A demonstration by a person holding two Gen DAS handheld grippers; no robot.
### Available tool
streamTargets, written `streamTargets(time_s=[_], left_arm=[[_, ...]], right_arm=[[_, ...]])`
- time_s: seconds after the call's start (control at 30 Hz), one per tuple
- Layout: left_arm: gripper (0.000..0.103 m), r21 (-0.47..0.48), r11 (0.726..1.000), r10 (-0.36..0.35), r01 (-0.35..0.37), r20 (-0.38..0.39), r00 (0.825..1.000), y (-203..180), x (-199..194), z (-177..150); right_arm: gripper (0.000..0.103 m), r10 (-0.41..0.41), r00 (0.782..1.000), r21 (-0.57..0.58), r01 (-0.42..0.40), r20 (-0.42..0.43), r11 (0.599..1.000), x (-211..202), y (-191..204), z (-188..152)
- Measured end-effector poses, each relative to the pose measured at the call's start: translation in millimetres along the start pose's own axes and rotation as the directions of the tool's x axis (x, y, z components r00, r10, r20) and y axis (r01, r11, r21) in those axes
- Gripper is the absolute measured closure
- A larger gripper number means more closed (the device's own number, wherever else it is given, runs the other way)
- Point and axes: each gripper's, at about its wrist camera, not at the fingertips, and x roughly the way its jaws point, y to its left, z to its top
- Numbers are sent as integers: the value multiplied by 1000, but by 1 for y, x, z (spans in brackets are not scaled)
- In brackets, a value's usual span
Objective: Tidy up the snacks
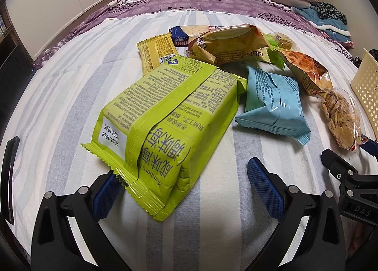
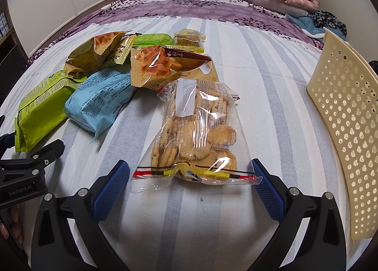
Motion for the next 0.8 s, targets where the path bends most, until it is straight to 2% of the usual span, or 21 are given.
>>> streamTargets(time_s=[0.8], left_arm=[[2,4,1000,-4,4,-1,1000,-1,-5,3]], right_arm=[[5,5,1000,-4,-5,-2,1000,-3,0,-2]])
